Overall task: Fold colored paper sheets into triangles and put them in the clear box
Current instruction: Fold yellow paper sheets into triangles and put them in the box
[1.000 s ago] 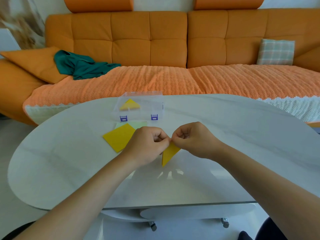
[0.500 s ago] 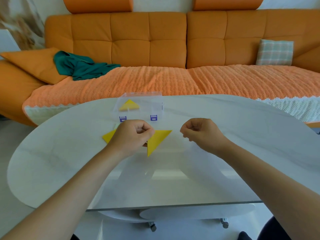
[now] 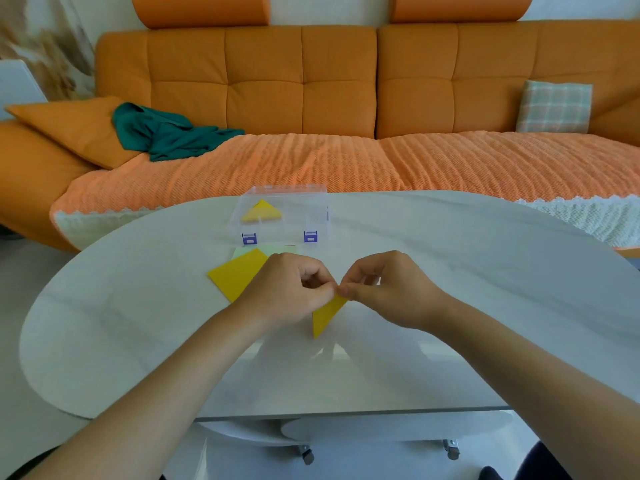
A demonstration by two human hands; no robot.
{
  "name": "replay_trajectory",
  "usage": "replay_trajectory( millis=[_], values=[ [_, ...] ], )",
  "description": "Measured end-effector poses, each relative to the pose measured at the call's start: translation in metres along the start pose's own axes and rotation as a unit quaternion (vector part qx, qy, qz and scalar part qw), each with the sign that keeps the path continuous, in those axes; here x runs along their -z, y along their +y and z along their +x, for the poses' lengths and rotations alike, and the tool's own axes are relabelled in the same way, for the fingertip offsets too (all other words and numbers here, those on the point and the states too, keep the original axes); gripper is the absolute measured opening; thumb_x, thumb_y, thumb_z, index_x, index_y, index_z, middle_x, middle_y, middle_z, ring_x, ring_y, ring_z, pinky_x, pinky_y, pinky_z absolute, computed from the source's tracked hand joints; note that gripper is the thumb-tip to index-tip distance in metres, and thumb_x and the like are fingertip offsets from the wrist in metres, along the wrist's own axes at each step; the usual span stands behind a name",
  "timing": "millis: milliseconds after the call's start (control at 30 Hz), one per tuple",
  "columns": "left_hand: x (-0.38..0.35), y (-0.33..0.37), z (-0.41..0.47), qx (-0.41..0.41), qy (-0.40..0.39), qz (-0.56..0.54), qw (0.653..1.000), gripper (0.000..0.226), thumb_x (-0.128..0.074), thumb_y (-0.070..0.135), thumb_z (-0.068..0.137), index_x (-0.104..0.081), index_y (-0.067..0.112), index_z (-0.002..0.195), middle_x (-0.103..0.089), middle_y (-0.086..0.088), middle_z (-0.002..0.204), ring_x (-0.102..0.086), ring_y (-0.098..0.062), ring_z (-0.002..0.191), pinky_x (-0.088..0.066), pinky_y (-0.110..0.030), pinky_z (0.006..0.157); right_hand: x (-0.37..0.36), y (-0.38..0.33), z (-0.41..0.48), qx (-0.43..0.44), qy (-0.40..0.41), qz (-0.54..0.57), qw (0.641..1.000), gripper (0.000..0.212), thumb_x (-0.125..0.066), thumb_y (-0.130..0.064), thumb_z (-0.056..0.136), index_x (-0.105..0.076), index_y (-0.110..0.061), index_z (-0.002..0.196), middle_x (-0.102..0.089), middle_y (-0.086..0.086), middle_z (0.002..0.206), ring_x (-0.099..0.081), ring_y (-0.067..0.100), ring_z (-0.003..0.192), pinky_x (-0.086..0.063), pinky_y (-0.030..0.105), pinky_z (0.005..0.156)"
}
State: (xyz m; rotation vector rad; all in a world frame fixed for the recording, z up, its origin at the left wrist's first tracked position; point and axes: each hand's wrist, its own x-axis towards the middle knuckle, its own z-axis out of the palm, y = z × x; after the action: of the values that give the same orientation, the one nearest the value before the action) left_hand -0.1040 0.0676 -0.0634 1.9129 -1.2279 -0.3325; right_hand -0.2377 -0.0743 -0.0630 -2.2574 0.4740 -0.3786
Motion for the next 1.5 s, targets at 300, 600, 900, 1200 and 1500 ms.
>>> replay_trajectory(
  millis=[300,600,900,1200,1500],
  values=[
    [0.028,-0.018,0.010,0.100,0.034,-0.074,0.992,0.019,-0.064,0.001,0.089,-0.073,0.005,0.073,-0.076,-0.004,0.072,-0.075,-0.021,0.071,-0.061,-0.036,0.070,0.014,0.003,0.006,-0.083,0.074,0.078,0.991,0.013,-0.073,-0.025,0.088,-0.079,-0.024,0.076,-0.070,-0.005,0.064,-0.055,0.008,0.054,-0.045,0.021,0.050],
    [-0.009,-0.007,0.005,0.115,0.097,-0.212,0.966,0.012,-0.067,0.020,0.094,-0.078,0.015,0.091,-0.076,-0.009,0.084,-0.074,-0.025,0.080,-0.062,-0.040,0.076,0.004,0.001,0.005,-0.101,0.064,0.198,0.973,0.013,-0.071,-0.014,0.089,-0.074,-0.009,0.077,-0.072,0.000,0.071,-0.054,0.011,0.057,-0.044,0.023,0.062],
    [-0.016,-0.004,0.001,0.062,0.032,-0.065,0.995,0.016,-0.074,0.029,0.088,-0.078,0.020,0.076,-0.071,0.001,0.063,-0.057,-0.004,0.055,-0.046,-0.021,0.059,-0.002,-0.003,0.000,-0.067,0.028,0.100,0.992,0.010,-0.070,-0.026,0.089,-0.075,-0.024,0.081,-0.071,-0.007,0.075,-0.058,0.003,0.064,-0.047,0.022,0.059],
    [-0.012,0.005,0.003,0.078,0.037,-0.085,0.993,0.022,-0.066,0.008,0.084,-0.072,0.017,0.065,-0.073,0.000,0.066,-0.074,-0.019,0.068,-0.063,-0.039,0.072,0.002,-0.005,0.006,-0.077,0.074,0.099,0.989,0.018,-0.066,-0.025,0.093,-0.073,-0.025,0.077,-0.066,-0.008,0.072,-0.052,0.005,0.059,-0.042,0.018,0.049],
    [0.005,-0.015,0.005,0.077,0.046,-0.020,0.996,0.021,-0.066,0.010,0.086,-0.072,0.016,0.067,-0.074,0.005,0.068,-0.071,-0.019,0.069,-0.060,-0.044,0.076,0.020,0.006,0.012,-0.106,0.163,0.159,0.968,0.016,-0.068,-0.025,0.094,-0.074,-0.024,0.079,-0.066,-0.010,0.075,-0.055,0.007,0.068,-0.041,0.019,0.057]
  ],
)
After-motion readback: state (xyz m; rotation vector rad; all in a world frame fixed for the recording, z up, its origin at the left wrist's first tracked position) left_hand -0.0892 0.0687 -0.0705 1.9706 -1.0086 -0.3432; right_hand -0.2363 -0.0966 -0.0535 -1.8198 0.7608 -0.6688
